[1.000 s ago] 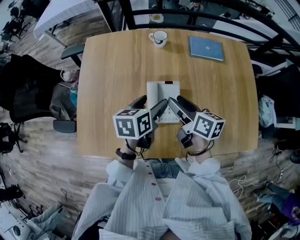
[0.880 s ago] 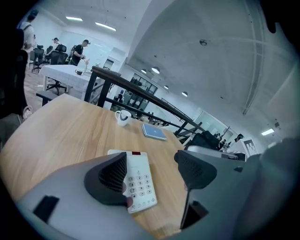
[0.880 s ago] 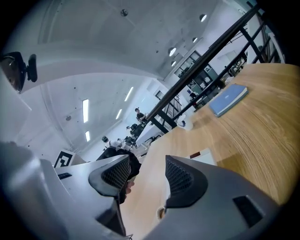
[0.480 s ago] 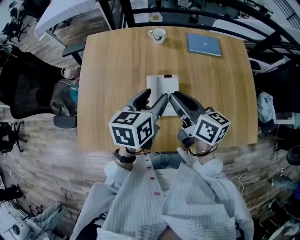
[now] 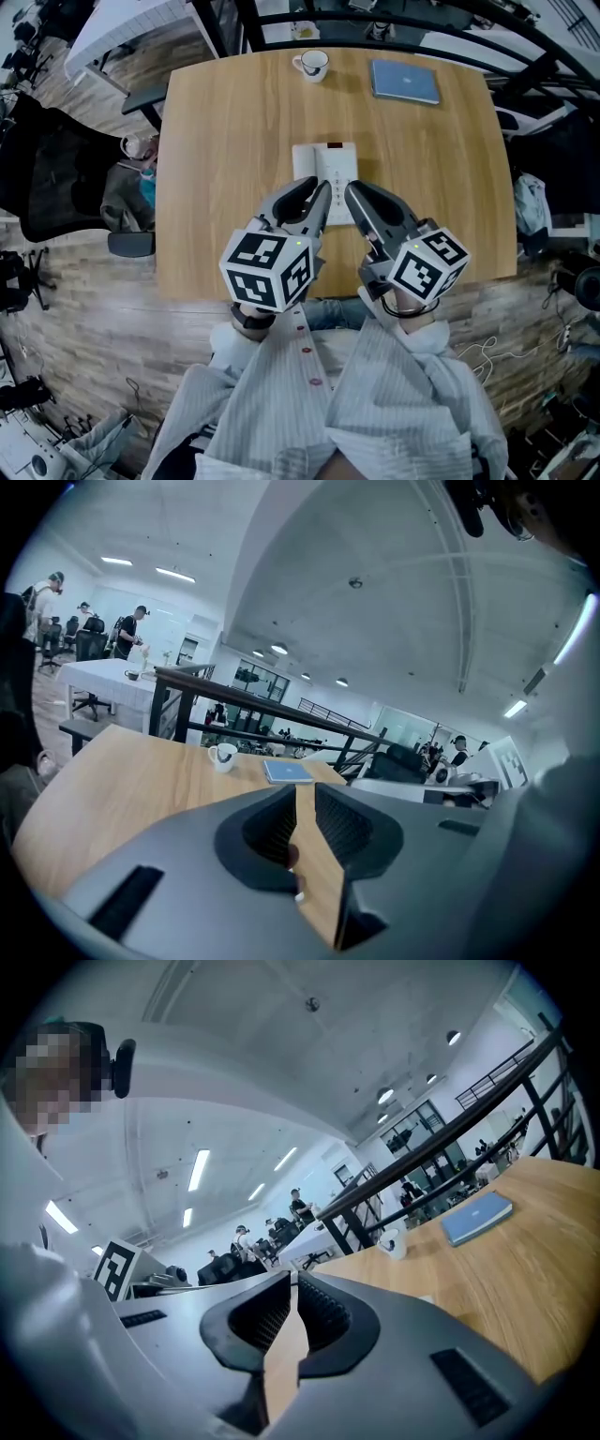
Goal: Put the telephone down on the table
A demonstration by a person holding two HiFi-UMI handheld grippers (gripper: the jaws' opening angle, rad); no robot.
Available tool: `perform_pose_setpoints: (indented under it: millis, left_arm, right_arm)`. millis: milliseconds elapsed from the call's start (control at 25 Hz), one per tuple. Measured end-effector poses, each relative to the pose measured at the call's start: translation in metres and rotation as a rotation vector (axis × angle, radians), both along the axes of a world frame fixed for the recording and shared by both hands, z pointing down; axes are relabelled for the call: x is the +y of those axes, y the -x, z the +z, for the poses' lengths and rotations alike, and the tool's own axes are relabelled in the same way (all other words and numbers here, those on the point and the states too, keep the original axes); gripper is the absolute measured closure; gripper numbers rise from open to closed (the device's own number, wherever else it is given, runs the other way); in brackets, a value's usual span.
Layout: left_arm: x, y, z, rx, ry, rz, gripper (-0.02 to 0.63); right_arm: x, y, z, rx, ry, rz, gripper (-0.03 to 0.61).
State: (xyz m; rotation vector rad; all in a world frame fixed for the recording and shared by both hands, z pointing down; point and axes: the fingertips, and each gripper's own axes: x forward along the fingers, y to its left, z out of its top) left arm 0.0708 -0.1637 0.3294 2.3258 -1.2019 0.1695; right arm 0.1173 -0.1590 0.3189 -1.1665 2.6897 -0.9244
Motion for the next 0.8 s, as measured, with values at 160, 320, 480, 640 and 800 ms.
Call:
perform_pose_setpoints:
  millis: [160, 320, 480, 640, 800]
  left_arm:
    - [0.003, 0.003, -0.006, -0.004, -0.023, -0.002, 0.592]
    - [0.005, 0.0, -0.011, -0.029, -0.078, 0.013, 0.604]
    - [0.007, -0.003, -0.011, -0.087, -0.123, 0.029, 0.604]
    - [0.007, -0.003, -0.006, -0.119, -0.127, 0.029, 0.604]
    - [0.011, -0.005, -0.002, -0.12, -0.124, 0.039, 0.606]
  right_arm:
    - [0.005, 0.003, -0.003, 0.0, -0.002, -0.002, 0.534]
    - [0.007, 0.006, 0.0, 0.027, -0.008, -0.018, 0.538]
    - [0.009, 0.007, 0.006, 0.047, -0.004, -0.027, 0.54]
    - [0.009, 0.007, 0.009, 0.055, 0.006, -0.032, 0.541]
    - [0.012, 0.008, 0.012, 0.057, 0.01, -0.038, 0.541]
